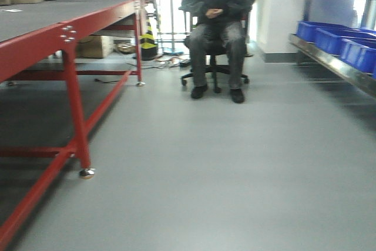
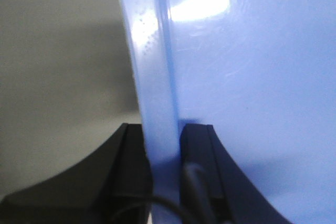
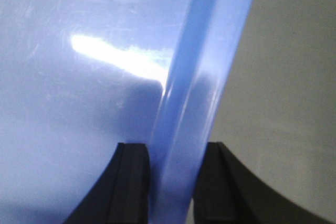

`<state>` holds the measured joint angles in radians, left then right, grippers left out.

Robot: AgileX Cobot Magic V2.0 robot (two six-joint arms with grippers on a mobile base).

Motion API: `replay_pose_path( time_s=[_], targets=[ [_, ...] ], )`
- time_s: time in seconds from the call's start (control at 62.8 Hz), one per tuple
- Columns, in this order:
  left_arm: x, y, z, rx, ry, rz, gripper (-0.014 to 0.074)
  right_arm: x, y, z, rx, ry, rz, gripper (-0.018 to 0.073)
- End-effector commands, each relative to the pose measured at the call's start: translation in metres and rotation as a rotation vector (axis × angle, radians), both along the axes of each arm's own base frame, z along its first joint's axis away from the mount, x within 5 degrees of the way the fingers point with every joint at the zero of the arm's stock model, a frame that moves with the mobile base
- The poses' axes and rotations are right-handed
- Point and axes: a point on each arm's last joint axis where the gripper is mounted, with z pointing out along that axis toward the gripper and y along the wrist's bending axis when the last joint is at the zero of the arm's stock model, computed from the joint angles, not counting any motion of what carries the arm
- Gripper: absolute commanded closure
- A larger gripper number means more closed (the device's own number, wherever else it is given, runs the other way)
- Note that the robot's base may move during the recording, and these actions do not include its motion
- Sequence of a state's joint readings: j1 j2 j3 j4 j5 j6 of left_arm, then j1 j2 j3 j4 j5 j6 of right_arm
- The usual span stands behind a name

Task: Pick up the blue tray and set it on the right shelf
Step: 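Carry the tray with both grippers while driving to the shelving rack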

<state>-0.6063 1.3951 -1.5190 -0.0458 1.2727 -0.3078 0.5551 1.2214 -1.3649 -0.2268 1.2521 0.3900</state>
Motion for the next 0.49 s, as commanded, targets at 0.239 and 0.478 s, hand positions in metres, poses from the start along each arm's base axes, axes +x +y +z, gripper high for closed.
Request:
replay_pose_path(
  time_s=[0.239, 0.478],
  targets=[
    [-0.0254, -0.011, 0.0145, -0.118, 0.089, -0.123, 0.0645, -0.0119, 0.004, 0.0096, 0.055, 0.03, 0.054, 0.0536],
    [-0.0297, -0.016, 0.0162, -0.18, 0.13, -0.143, 0.0645, -0.0119, 0.004, 0.0096, 0.055, 0.03, 0.054, 0.0536]
  ],
)
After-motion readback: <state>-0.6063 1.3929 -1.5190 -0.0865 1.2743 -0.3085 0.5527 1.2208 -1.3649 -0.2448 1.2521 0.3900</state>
